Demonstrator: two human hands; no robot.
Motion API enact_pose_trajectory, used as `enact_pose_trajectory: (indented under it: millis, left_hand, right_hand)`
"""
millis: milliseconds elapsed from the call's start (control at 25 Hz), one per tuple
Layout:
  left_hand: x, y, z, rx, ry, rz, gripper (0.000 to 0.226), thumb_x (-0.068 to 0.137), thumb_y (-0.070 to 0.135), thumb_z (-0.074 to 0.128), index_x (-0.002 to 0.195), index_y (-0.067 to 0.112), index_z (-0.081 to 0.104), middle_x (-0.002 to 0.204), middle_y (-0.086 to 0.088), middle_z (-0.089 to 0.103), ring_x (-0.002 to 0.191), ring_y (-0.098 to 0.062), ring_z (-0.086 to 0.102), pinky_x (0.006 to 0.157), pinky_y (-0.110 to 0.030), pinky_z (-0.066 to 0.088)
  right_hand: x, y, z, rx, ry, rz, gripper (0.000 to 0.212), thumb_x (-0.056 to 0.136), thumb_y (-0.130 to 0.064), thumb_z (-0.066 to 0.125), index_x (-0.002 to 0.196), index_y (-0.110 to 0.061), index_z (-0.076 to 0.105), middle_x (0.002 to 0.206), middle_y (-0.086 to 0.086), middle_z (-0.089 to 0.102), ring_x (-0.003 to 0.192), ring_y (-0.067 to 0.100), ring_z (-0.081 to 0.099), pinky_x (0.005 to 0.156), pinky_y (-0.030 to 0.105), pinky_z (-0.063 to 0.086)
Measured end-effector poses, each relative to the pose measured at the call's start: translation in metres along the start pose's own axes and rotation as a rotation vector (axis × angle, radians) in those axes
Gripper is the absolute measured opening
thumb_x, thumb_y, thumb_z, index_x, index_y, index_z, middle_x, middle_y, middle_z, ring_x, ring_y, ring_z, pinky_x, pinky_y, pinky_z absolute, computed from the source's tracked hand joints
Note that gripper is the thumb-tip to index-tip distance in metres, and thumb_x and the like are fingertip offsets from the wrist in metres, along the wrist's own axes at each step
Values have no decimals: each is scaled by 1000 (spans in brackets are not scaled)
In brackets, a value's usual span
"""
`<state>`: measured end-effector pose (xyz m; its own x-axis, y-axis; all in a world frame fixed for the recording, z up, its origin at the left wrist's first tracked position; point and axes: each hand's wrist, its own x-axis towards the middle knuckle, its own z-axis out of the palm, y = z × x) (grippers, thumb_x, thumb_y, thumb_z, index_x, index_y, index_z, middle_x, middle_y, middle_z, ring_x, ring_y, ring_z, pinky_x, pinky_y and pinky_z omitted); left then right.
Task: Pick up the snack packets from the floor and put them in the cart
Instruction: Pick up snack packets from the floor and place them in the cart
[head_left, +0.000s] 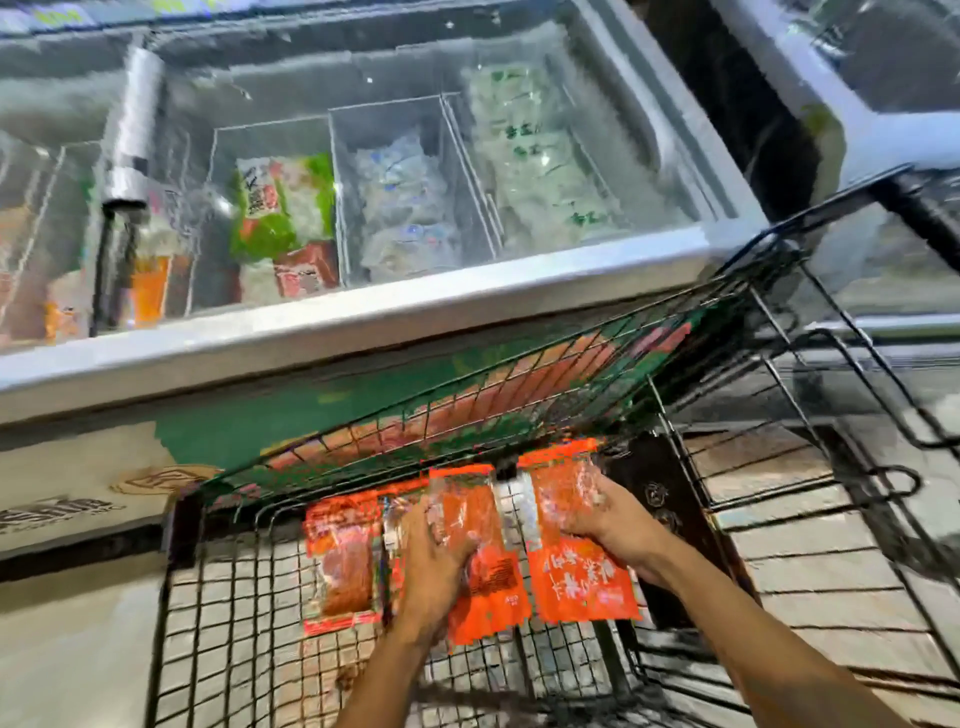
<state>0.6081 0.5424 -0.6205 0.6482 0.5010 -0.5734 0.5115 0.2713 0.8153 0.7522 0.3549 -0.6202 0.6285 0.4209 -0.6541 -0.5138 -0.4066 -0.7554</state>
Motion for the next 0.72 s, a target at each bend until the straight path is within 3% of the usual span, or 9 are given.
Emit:
enact_pose_trajectory:
  millis: [80, 160, 240, 320, 400, 480, 560, 640, 720]
  left_hand:
    - [41, -37, 10, 9, 32, -25, 55, 85, -8, 68, 123, 27, 48, 112, 10, 59, 88, 16, 65, 72, -9, 51]
    - [78, -73, 20, 54, 79, -36, 61, 83, 1, 74, 135, 16, 46, 118, -2, 61, 106, -6, 65, 86, -22, 53]
    - [100, -100, 28, 91, 115, -33, 68, 81, 9, 75, 137, 32, 46, 127, -4, 60, 113, -22, 60, 94, -37, 51]
    - [114, -119, 38, 132, 116, -38, 60, 86, 16, 75, 133, 39, 46, 131, 0, 60, 121, -20, 58, 102, -43, 50]
    - [120, -129, 48, 177, 139, -35, 61, 87, 24, 74, 138, 36, 43, 132, 0, 63, 121, -18, 60, 104, -48, 50]
    - [124, -127, 58, 278, 197, -23, 65, 87, 21, 74, 141, 31, 38, 126, -1, 65, 115, -20, 63, 103, -48, 50]
    - [119, -117, 67, 413, 254, -4, 73, 87, 15, 74, 147, 18, 33, 138, -6, 56, 126, -23, 53, 116, -38, 37]
    - [106, -98, 68, 552, 256, 36, 75, 88, 13, 72, 150, 12, 29, 149, -9, 40, 139, -25, 39, 116, -26, 25]
    - [96, -79, 64, 714, 226, 133, 71, 90, 24, 68, 149, 16, 31, 151, -7, 37, 141, -25, 36, 118, -33, 30]
  right_hand:
    - [48, 34, 3, -51, -5, 35, 56, 54, -6, 79, 108, -3, 64, 96, 21, 72, 85, 26, 63, 81, 44, 54]
    - [91, 65, 2, -66, 2, 69, 63, 52, -8, 78, 112, 3, 63, 92, 20, 70, 84, 27, 60, 81, 44, 51]
    - [117, 83, 1, -78, 13, 82, 61, 54, -11, 83, 112, -3, 65, 93, 17, 73, 82, 26, 62, 78, 44, 51]
    - [134, 97, 2, -83, 35, 86, 40, 70, -1, 82, 105, -12, 66, 92, 12, 75, 79, 25, 66, 75, 42, 56]
    - [146, 107, 3, -100, 82, 96, 33, 76, 6, 78, 100, -13, 67, 92, 10, 76, 81, 27, 71, 82, 46, 58]
    - [155, 114, 3, -168, 189, 81, 34, 71, -2, 85, 96, -17, 68, 93, 10, 78, 87, 31, 74, 88, 49, 58]
    - [160, 114, 3, -299, 278, 80, 35, 68, -12, 88, 92, -19, 64, 86, 6, 77, 79, 24, 73, 79, 38, 59]
    - [152, 100, 4, -444, 341, 76, 39, 71, -20, 87, 98, -19, 58, 80, 3, 72, 72, 18, 68, 70, 31, 55]
    - [141, 83, 4, -580, 374, 67, 50, 74, -30, 84, 113, -16, 56, 91, 8, 73, 86, 27, 69, 79, 37, 55]
